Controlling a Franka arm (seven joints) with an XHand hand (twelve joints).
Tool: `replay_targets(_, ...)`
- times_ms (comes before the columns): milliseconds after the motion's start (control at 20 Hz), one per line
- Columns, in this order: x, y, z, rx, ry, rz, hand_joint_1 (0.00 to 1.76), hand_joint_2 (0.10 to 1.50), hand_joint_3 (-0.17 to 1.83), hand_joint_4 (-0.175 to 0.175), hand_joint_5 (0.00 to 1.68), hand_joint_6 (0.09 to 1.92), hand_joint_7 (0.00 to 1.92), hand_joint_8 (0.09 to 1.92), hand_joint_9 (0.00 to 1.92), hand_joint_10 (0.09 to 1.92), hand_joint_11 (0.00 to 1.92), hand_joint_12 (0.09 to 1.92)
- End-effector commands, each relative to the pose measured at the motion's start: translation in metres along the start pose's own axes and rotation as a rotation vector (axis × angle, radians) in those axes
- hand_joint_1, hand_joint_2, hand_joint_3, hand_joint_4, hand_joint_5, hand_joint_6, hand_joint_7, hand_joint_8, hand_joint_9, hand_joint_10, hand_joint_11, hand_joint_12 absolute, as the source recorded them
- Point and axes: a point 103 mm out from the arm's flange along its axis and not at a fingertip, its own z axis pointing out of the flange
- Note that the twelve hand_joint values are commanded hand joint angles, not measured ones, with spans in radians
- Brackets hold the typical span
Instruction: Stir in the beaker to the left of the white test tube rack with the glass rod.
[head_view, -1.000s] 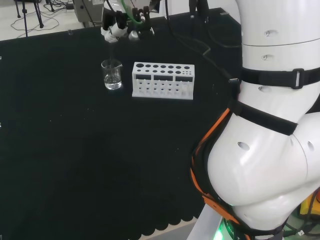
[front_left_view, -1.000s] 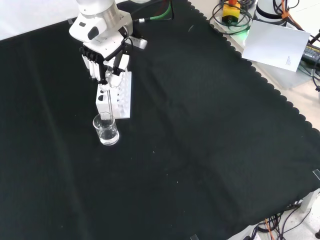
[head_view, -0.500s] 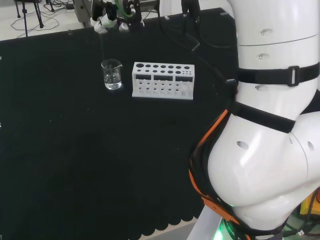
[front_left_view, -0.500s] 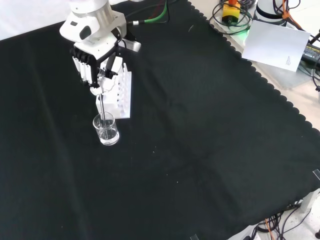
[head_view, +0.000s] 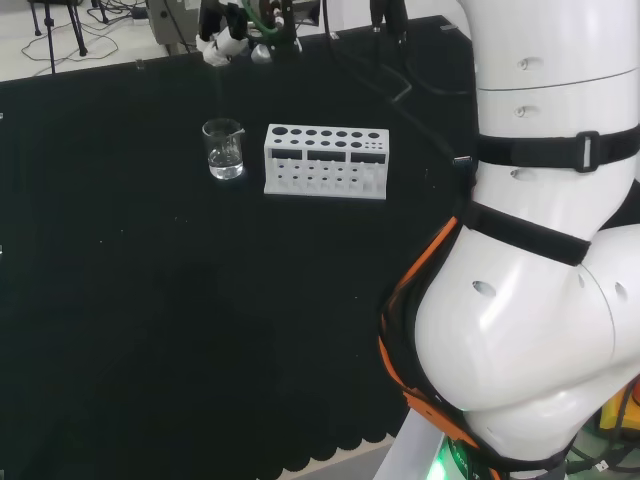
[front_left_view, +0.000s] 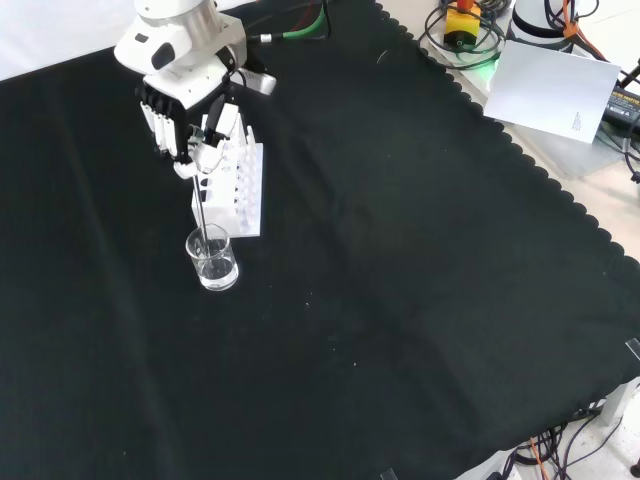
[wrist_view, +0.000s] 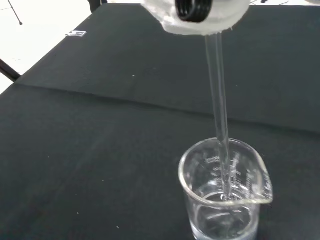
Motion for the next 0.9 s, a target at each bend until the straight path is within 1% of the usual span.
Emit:
replay_targets(50,-0.013,-0.021,-0.008,-0.007,-0.013,0.040,1.31,1.02,0.02,-0.175,1.28,0.16,1.19,0.97,1.72,0.63,1.48,0.94)
replay_targets(150,-0.010,-0.021,-0.006,0.003,-0.003,0.036,1.31,1.02,0.02,-0.175,1.28,0.16,1.19,0.97,1.72,0.63,1.48,0.94)
replay_targets(200,-0.006,-0.021,-0.005,0.003,-0.002,0.036,1.31,1.02,0.01,-0.175,1.28,0.16,1.19,0.97,1.72,0.63,1.48,0.94)
replay_targets(250,0.002,-0.021,-0.006,0.008,-0.011,0.033,1.31,1.02,0.01,-0.175,1.28,0.16,1.19,0.97,1.72,0.63,1.48,0.94)
replay_targets(450,0.023,-0.011,0.002,0.016,0.003,-0.004,1.31,1.02,0.01,-0.175,1.28,0.16,1.19,0.97,1.72,0.63,1.48,0.94)
replay_targets(600,0.031,-0.001,0.007,0.017,0.014,-0.024,1.31,1.02,0.01,-0.175,1.28,0.16,1.19,0.97,1.72,0.63,1.48,0.94)
replay_targets(750,0.033,0.008,0.009,0.020,0.017,-0.033,1.31,1.02,0.01,-0.175,1.28,0.16,1.19,0.97,1.72,0.63,1.48,0.94)
replay_targets(900,0.024,0.011,0.009,0.019,0.019,-0.024,1.31,1.02,0.01,-0.175,1.28,0.16,1.19,0.97,1.72,0.63,1.48,0.94)
